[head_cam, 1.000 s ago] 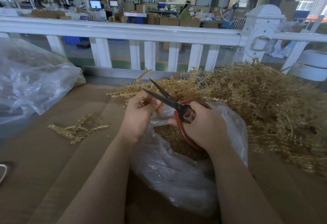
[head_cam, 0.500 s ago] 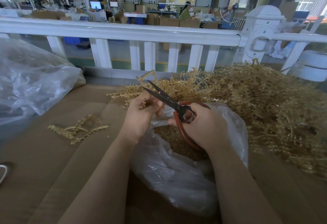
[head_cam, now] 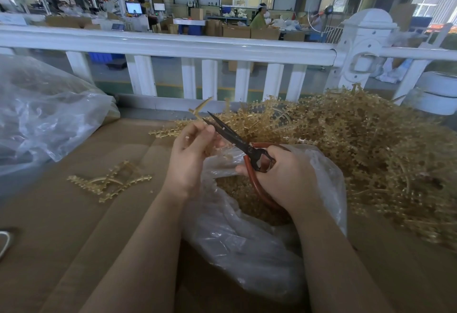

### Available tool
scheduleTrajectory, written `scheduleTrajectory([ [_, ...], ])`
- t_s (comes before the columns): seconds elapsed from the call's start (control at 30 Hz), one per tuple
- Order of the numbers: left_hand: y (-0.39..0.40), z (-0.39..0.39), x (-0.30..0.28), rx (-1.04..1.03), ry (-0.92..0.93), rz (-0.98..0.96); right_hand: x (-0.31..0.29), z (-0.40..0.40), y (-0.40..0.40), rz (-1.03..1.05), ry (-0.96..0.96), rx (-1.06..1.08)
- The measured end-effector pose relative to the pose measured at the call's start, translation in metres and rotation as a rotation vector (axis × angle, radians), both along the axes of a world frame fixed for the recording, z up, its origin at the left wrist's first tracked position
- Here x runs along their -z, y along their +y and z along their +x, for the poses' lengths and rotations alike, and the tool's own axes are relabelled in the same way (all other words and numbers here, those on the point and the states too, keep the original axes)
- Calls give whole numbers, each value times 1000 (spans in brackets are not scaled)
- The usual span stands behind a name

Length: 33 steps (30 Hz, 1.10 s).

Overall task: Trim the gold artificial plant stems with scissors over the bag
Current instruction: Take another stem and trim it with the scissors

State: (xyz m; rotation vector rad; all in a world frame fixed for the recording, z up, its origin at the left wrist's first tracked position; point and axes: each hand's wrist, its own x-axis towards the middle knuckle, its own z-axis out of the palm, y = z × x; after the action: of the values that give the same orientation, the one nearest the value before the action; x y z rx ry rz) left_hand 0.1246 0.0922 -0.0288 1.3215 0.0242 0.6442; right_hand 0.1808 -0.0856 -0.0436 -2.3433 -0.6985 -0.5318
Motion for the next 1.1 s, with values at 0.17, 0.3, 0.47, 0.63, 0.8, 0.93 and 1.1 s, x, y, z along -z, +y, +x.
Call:
scheduleTrajectory([
  [0.17,3,-2,-1,89,-32,-143,0,1,0,9,37,-40],
  [0.3,3,-2,-1,86,-26,-195,0,1,0,32,50,-57],
  [0.47,3,-2,-1,63,-33,-210,-1,0,0,43,52,-58],
  [0.63,2,-2,-1,46,-22,-186,-3,-3,-1,3,9,-13],
  [0.8,4,-2,-1,60,2,-168,-7,-5,-2,-12,16,-24],
  [0.93,5,-3,0,104,-4,-115,-8,-5,-2,-19,34,-39],
  [1.1,5,-3,1,93,36,-34,-8,-5,-2,-34,37,-46],
])
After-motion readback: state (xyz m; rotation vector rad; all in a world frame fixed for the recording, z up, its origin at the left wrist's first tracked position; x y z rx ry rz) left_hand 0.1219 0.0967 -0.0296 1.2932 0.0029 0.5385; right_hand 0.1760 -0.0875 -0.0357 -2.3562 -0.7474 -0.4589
